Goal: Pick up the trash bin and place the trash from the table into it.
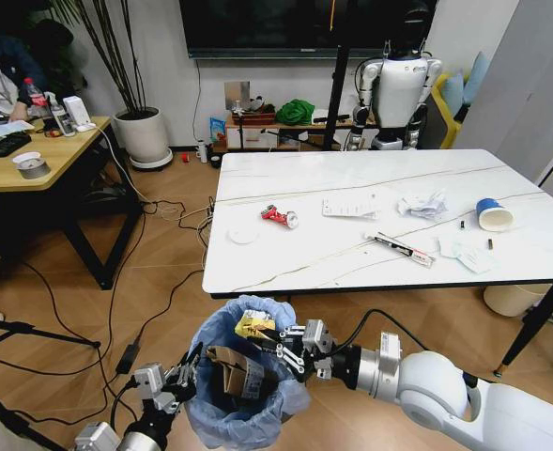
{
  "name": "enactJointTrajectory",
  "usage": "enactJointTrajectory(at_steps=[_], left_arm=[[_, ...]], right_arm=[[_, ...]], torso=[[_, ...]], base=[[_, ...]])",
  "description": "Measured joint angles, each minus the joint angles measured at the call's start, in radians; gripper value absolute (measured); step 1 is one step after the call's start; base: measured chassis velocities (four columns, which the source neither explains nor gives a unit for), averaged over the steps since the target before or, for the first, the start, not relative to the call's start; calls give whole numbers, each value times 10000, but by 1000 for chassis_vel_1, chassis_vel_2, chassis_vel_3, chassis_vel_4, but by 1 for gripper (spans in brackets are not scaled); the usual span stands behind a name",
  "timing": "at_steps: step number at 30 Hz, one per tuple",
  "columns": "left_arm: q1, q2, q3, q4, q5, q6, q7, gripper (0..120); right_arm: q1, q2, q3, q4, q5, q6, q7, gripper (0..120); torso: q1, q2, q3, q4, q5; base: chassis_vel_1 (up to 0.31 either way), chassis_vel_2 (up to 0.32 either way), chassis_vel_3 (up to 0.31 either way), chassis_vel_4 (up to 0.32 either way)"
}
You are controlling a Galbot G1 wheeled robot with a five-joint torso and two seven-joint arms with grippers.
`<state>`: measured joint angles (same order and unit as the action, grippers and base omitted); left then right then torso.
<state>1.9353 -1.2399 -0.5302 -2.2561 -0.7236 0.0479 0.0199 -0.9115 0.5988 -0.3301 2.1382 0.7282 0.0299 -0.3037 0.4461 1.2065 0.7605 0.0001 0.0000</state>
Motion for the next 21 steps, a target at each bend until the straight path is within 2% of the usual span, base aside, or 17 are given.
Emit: enactJointTrajectory(at_steps=[2, 6, 10, 12, 17, 19, 21], left_arm=[[0, 0, 1, -3, -1, 2, -1, 0], [5, 9, -2, -18, -8, 4, -2, 0], [8, 6, -3, -19, -11, 4, -1, 0], [12, 6, -3, -20, -11, 4, -2, 0], [74, 24, -40, -22, 16, -7, 10, 0], [228, 40, -102, -22, 105, -64, 70, 0], [323, 42, -153, -33, 164, -97, 96, 0]], right_arm=[[0, -3, 9, 0, 0, -2, -1, 29], [-15, -37, 74, -2, 0, -3, -7, 46], [-49, -39, 88, -9, -14, -3, -14, 56], [-84, -41, 118, -12, -34, -2, -26, 68], [-226, -27, 329, 4, -24, -2, -37, 81], [-217, 213, 607, 4, 209, -2, 17, 93], [-15, 571, 841, -94, 431, -1, 281, 98]], torso=[[0, 0, 0, 0, 0], [0, -2, 0, 0, -1], [0, -2, 0, 0, 0], [0, -2, 0, 0, 0], [0, -2, 0, -1, -2], [0, -2, 0, -2, -2], [-1, -1, 0, -1, -2]], base=[[0, 0, 0, 0], [0, 0, 0, 0], [0, 0, 0, 0], [0, 0, 0, 0], [0, 0, 0, 0], [0, 0, 0, 0], [0, 0, 0, 0]])
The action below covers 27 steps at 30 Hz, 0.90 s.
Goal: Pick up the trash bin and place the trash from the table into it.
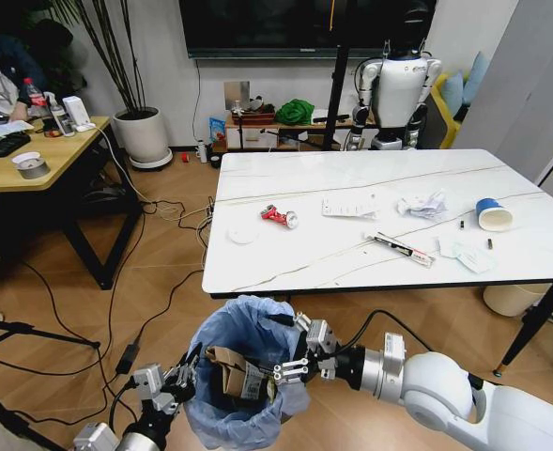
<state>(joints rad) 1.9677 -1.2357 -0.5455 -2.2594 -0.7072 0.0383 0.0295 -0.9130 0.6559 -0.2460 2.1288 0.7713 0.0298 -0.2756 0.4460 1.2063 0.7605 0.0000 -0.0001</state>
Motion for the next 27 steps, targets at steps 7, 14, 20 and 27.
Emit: enactJointTrajectory(at_steps=[7, 14, 20, 27], left_arm=[[303, -63, -235, -269, 146, -90, 56, 0], [446, -158, -361, -427, 169, -117, 72, 0], [595, -248, -490, -604, 164, -117, 74, 0], [758, -312, -563, -720, 190, -128, 116, 0]], right_arm=[[1784, 1455, 207, -1151, 831, -409, 1471, 100], [3210, 2382, -408, -2620, 1285, -759, 2220, 100], [4332, 3463, -1553, -4253, 1276, -881, 2461, 100], [5465, 4867, -2447, -6010, 838, -1175, 2463, 100]], torso=[[1, 0, 1, 3, -1], [2, -1, 1, 2, 0], [1, -1, 2, 1, -1], [1, -1, 1, 0, -2]], base=[[0, 0, 0, 0], [0, 0, 0, 0], [0, 0, 0, 0], [0, 0, 0, 0]])
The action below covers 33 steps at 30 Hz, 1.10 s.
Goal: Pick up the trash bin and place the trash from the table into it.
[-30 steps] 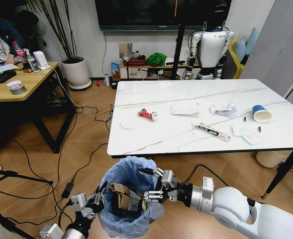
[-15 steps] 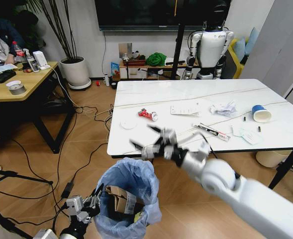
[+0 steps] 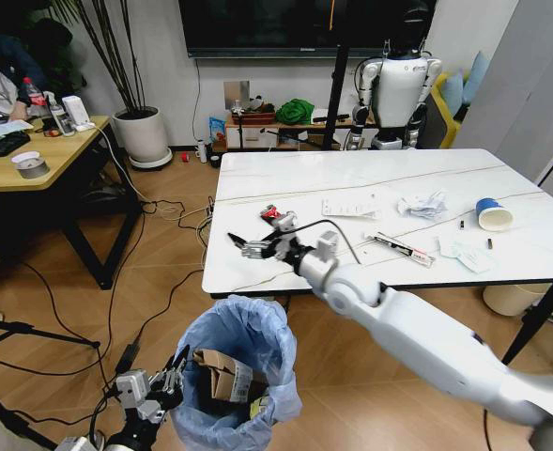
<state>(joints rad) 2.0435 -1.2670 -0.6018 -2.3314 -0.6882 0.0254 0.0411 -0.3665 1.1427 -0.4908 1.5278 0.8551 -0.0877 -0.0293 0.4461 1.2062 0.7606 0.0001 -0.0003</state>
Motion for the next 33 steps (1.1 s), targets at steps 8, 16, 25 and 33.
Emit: enactJointTrajectory(at_steps=[8, 16, 25, 33], left_arm=[[105, -16, -64, -51, 23, -43, 22, 0], [150, 46, -96, -76, 19, -47, 24, 0], [104, 223, -92, -20, -96, -53, 27, 0], [7, 312, -98, 33, -219, -53, 23, 0]], right_arm=[[1013, 1337, -446, -1592, -657, -258, -221, 100], [1495, 2120, -718, -3106, -986, -265, -889, 100], [1881, 2881, -616, -5353, -1396, -314, -1732, 100], [1926, 2707, -583, -6122, -1580, -349, -2093, 100]], torso=[[0, 0, -1, 3, -3], [0, 1, -1, 2, -1], [0, 2, -1, 1, 2], [-1, 2, -1, -1, 3]], base=[[0, 0, 0, 0], [0, 0, 0, 0], [0, 0, 0, 0], [0, 0, 0, 0]])
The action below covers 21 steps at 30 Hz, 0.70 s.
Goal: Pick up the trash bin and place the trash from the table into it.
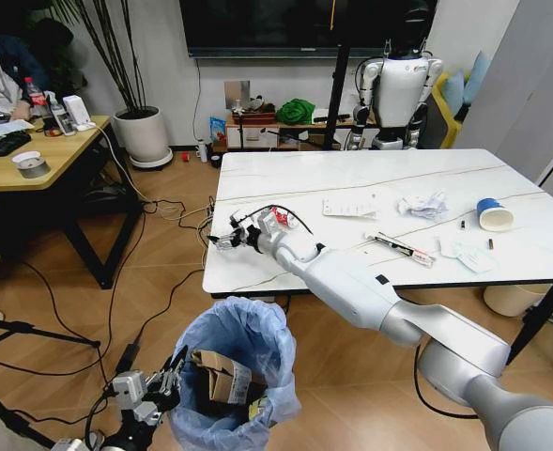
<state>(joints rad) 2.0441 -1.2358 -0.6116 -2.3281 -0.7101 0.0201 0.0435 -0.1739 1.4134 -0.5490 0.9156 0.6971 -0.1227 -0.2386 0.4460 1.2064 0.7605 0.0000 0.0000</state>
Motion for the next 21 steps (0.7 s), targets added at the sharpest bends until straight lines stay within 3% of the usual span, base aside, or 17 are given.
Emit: enactJointTrajectory(at_steps=[16, 21], left_arm=[[-228, 58, 56, 169, -165, 43, -48, 0], [-217, 57, 53, 169, -181, 44, -49, 0]], right_arm=[[-303, -488, -562, 858, 934, -218, 281, 99], [-155, -542, -761, 765, 1157, -254, 296, 91]], torso=[[0, 0, 0, 3, 0], [-1, 0, -1, 2, 0]], base=[[0, 0, 0, 0], [0, 0, 0, 0]])
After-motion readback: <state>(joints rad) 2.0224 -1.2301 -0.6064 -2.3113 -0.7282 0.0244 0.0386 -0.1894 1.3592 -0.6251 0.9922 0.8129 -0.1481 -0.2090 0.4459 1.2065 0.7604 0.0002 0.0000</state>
